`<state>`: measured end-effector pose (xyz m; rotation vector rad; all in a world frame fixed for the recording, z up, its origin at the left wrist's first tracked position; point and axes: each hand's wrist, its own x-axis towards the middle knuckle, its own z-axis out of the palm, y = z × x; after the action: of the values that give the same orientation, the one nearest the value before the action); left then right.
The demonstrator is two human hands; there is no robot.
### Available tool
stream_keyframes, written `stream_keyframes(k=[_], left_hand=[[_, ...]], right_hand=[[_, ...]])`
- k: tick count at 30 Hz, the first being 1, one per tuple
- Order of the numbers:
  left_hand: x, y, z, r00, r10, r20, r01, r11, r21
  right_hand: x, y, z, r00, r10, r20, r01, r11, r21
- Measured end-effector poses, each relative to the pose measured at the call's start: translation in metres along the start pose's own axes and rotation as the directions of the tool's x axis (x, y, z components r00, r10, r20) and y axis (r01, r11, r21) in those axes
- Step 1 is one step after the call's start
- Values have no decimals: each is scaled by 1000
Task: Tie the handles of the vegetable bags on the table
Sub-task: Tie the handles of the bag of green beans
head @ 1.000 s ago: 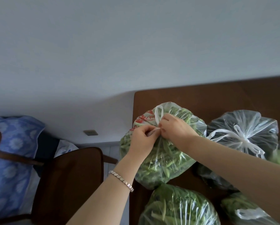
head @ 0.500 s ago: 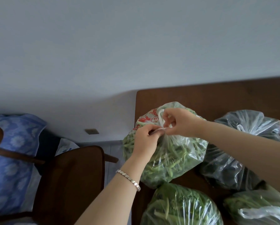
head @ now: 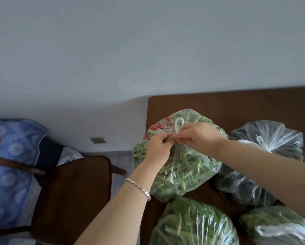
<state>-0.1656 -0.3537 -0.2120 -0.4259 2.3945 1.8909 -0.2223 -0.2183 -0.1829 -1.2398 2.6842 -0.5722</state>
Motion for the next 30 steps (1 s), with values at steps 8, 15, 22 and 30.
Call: stream_keyframes(k=[8,15,22,30], left_hand=[[2,3,-9,993,-94,71,95,995,-9],[3,6,-9,982,-189,-16,183,966,-183],[11,7,-1,966,-194,-171,193,981,-21],[13,22,2,986,-130,-103,163,882,443]], right_hand=[[8,-8,-11,918,-293,268,396,618,-680],[12,-24,-9,920,-178,350,366,711,-601],[6,-14,-5,962,-136,237,201,941,-273],[-38,-13,-10,962,273,29,-275,951,143]])
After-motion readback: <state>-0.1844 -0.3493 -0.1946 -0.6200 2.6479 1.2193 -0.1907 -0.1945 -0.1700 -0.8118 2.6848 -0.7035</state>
